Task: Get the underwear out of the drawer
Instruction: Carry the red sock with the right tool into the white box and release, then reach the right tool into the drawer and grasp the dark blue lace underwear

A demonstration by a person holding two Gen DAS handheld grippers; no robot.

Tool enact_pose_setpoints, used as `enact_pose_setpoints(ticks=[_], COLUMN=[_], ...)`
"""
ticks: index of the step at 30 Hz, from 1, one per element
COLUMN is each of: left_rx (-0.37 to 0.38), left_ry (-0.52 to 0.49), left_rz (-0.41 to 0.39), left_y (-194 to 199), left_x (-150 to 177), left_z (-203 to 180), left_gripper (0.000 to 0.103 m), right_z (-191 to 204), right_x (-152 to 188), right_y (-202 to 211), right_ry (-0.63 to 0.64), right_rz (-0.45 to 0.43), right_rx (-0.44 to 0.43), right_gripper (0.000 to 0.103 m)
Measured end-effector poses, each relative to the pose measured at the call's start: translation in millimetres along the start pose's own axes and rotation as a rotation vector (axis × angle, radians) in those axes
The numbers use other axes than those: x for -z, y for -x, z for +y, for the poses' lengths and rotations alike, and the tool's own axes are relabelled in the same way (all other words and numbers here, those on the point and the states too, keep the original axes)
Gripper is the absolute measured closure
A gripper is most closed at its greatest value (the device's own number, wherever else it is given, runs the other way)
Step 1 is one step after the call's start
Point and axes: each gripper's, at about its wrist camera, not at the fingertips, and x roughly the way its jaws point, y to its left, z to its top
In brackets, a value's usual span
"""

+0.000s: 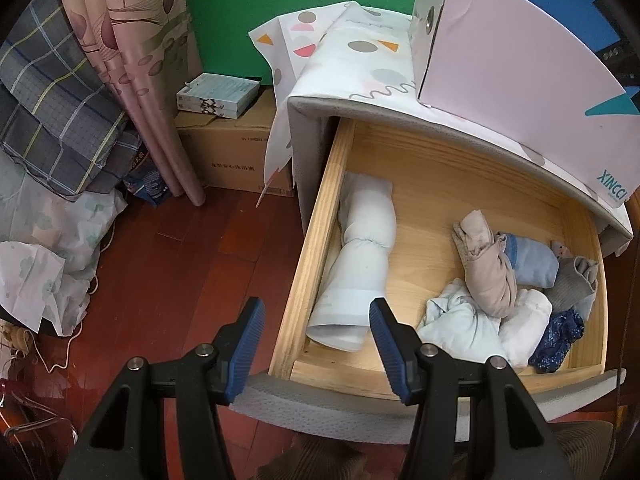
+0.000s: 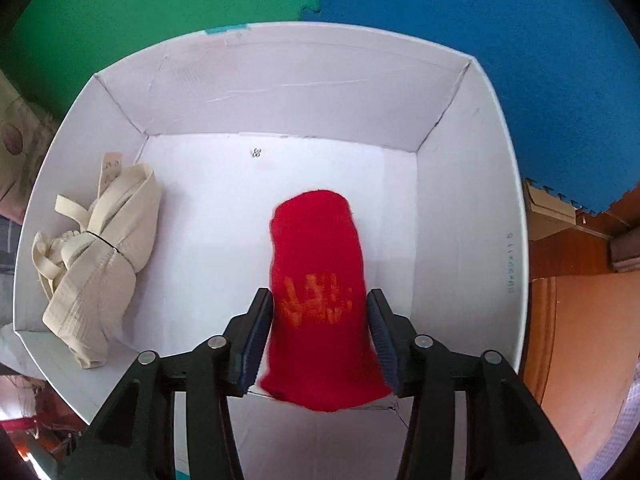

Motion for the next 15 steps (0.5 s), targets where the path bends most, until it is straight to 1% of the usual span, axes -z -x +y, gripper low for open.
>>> enact_pose_setpoints(ticks=[4,9,12,15], left_rx=[-0.003,0.006,0.009,0.007], left_ry=[0.001,0.001,0.000,-0.006], left_rz=[0.009,0.021,0.026,0.021], left_y=[-1.4,-2.3,-3.0,-1.9], left_x=[-0.3,0.6,0.9,1.3], left_z=[-1.2,-2.3,-3.8,-5.8], left_gripper=[0.047,0.047,0.047,0.047], right_z=[4.3,3.6,0.6,-8.0], right_x=[11.6,49.9,79.7,110.9], right_y=[41.1,87.4,99.3,96.1], right_ry=[0.024,0.093,0.117,0.122], right_rz=[-0.052,-0.065,-0.046,-0.010], right_rx=[-0.024,-0.051,-0.050,-0.061], right_gripper=[0.056,0.056,0.056,0.056])
